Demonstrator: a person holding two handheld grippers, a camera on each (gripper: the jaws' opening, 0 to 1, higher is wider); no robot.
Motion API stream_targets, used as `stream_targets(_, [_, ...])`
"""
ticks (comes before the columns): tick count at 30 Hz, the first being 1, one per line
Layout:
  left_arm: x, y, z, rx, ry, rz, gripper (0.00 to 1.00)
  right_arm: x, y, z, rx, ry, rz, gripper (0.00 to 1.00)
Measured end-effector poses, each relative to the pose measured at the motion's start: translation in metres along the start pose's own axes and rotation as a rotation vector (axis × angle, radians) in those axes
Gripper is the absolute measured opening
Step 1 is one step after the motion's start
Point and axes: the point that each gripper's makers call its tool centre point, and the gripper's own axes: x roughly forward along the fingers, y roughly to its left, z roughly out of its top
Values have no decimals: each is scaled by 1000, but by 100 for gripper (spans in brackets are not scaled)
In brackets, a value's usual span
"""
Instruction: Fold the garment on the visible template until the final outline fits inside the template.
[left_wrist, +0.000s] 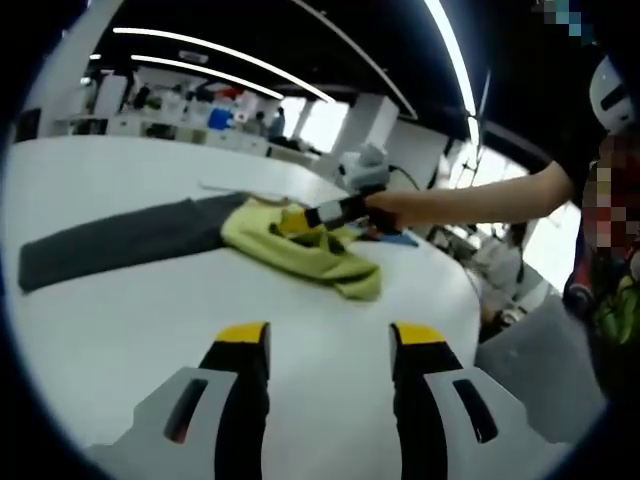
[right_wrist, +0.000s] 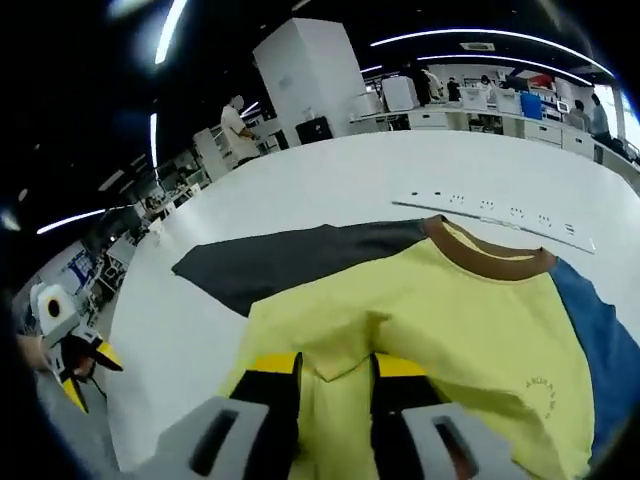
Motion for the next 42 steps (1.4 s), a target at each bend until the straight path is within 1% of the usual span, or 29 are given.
stream_targets(4, [-1,2,-1,-5,2,5,44,1,-1,2,-15,-4,-9,18])
stream_targets(6, [-1,2,-2,-7,4,6,44,1,-3,2,-16,-3,-19,14])
stream_targets(10, [-1,2,-1,-7,1,6,44,0,-5,2,25,0,-14,5])
stream_targets(13, [-1,3,-1,-7,2,7,44,-2,-5,1,26,5,-14,0])
stream_targets(15, [-1,2,0,-3,2,8,44,-5,-2,1,57,7,-2,0])
stream_targets(18, [-1,1,1,-2,-2,8,44,-11,1,2,60,0,3,0])
stream_targets(23, [0,-1,4,5,-8,5,44,-25,-4,4,88,-17,5,0])
stream_targets(28, [2,-7,8,11,-18,-5,43,-50,-5,3,106,-43,2,0])
stream_targets(32, [6,-14,11,16,-23,-19,43,-73,-12,4,167,-79,-15,0])
stream_targets(37, [8,-23,19,30,-39,-34,43,-107,-19,0,174,-96,-33,0])
stream_targets(42, [10,-32,20,41,-41,-46,43,-144,-22,-8,182,-119,-48,0])
